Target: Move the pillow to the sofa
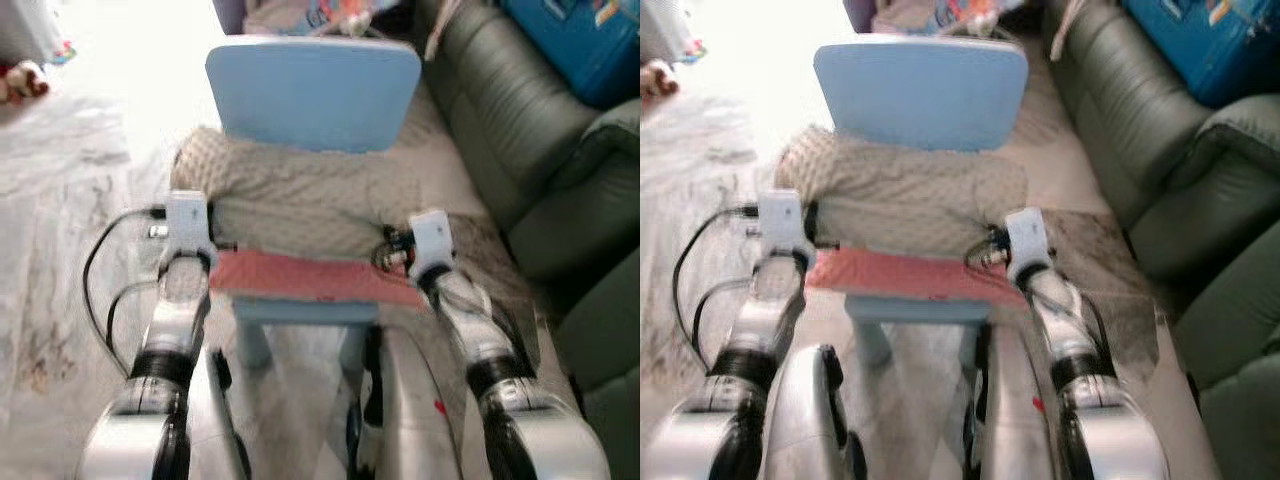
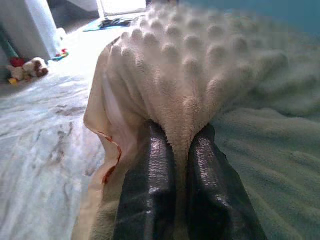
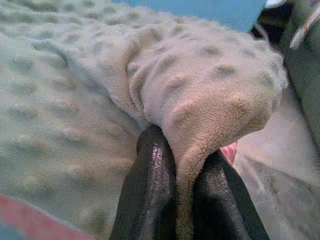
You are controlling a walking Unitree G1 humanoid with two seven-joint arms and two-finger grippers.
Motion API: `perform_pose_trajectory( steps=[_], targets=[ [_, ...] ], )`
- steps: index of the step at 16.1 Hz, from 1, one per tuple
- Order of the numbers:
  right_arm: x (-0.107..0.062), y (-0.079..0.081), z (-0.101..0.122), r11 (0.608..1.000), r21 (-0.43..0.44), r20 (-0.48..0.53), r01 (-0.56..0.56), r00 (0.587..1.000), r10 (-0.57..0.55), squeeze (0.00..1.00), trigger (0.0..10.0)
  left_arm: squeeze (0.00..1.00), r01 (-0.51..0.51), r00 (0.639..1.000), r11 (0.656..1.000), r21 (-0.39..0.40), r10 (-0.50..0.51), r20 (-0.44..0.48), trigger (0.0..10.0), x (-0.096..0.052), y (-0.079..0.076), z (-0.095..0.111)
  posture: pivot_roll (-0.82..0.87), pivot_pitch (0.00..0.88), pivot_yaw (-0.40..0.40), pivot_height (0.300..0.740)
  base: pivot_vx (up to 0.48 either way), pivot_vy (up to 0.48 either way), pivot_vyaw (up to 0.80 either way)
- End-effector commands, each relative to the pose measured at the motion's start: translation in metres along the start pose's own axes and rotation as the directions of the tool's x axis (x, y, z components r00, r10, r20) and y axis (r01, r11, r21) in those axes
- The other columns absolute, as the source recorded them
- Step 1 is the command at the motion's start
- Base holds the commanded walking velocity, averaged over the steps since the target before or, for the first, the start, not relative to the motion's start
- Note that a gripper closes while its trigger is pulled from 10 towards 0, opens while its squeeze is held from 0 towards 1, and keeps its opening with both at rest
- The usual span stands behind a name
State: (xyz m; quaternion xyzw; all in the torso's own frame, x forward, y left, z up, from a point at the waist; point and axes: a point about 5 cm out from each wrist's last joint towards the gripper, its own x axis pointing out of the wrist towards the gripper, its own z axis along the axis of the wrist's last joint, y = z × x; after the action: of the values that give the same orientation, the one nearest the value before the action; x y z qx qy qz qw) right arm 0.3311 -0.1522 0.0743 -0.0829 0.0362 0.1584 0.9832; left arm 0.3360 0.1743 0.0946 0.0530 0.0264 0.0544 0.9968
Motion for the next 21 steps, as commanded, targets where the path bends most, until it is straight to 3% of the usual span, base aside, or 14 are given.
perform_pose_trajectory(
  steps=[1,3,7,8,11,14,20,21],
  targets=[
    [-0.009,-0.004,0.012,0.999,-0.044,0.094,0.030,0.995,-0.026,0.00,0.0,0.00,-0.010,0.996,1.000,0.010,0.010,0.092,0.0,-0.009,0.002,0.018,0.02,0.000,-0.035,0.500,0.000,0.000,0.00],
    [-0.019,0.000,0.012,0.994,0.043,0.120,0.105,0.987,-0.109,0.00,0.0,0.00,-0.026,0.991,1.000,-0.006,0.027,0.130,0.0,-0.031,0.006,0.024,0.03,0.000,-0.038,0.500,0.000,0.000,0.00],
    [-0.036,0.010,0.041,0.980,0.081,0.239,0.184,0.951,-0.198,0.00,0.0,0.00,-0.009,0.984,0.999,0.033,0.003,0.176,0.0,-0.063,0.004,0.027,0.01,0.000,-0.026,0.500,0.000,0.000,-0.13],
    [-0.043,0.006,0.043,0.968,0.127,0.225,0.215,0.945,-0.239,0.00,10.0,0.00,0.021,0.985,0.998,0.052,-0.030,0.168,0.0,-0.071,-0.001,0.029,0.01,0.000,-0.022,0.504,0.000,0.000,-0.43],
    [-0.053,0.006,0.026,0.945,0.177,0.145,0.277,0.942,-0.303,0.00,10.0,0.00,0.078,0.989,0.995,0.065,-0.085,0.120,0.0,-0.078,-0.007,0.020,0.00,0.000,-0.013,0.534,0.000,0.000,0.00],
    [-0.052,0.010,0.035,0.949,0.177,0.160,0.260,0.944,-0.289,0.00,10.0,0.00,0.096,0.986,0.994,0.058,-0.102,0.129,0.0,-0.070,-0.012,0.027,-0.01,0.000,0.008,0.569,0.000,0.000,0.00],
    [-0.044,-0.004,0.049,0.945,0.191,0.168,0.266,0.939,-0.299,0.00,10.0,0.00,0.125,0.985,0.990,0.060,-0.132,0.113,0.0,-0.065,-0.019,0.030,-0.02,0.000,-0.012,0.639,0.000,0.000,0.00],
    [-0.042,-0.004,0.049,0.945,0.196,0.158,0.262,0.943,-0.294,0.00,10.0,0.00,0.127,0.987,0.991,0.052,-0.131,0.093,2.0,-0.064,-0.023,0.028,-0.02,0.000,-0.030,0.654,0.000,0.000,0.00]
  ],
)
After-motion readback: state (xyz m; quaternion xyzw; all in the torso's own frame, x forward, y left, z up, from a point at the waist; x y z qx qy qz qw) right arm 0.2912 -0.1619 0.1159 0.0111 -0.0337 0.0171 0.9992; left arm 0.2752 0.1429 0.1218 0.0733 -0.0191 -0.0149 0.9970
